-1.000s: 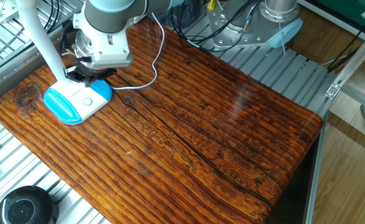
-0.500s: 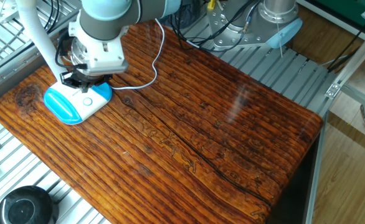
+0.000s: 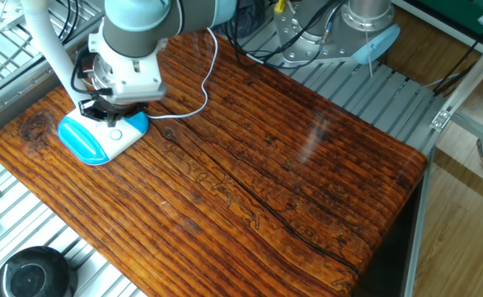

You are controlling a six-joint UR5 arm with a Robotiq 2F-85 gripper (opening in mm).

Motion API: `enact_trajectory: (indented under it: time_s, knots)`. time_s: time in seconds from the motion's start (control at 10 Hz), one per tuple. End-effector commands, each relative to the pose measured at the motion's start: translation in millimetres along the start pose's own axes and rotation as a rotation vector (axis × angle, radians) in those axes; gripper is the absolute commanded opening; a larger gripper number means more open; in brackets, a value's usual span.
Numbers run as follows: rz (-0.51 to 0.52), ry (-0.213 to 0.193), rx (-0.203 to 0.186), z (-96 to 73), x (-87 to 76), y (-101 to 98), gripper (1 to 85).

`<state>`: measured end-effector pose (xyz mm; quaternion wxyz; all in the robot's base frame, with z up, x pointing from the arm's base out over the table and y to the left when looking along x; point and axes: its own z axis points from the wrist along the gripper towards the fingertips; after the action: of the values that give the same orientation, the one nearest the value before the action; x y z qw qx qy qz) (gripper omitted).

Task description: Turn on the desk lamp by pressing the button

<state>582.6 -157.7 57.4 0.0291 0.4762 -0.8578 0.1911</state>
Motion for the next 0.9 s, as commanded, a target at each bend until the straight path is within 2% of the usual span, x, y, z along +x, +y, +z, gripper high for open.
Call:
enact_trajectory:
  time_s: [0.0, 0.3, 0.5, 0.8]
  knots:
    - [0.006, -0.019, -0.011, 5.4, -6.3, -0.6, 1.0]
    - [-0.020, -0.008, -0.011, 12.9, -7.4, -2.4, 1.0]
    - [-0.005, -0.016, -0.048, 15.9, -9.3, 8.2, 1.0]
    - [-0.073, 0.005, -0.058, 19.5, -1.5, 12.5, 1.0]
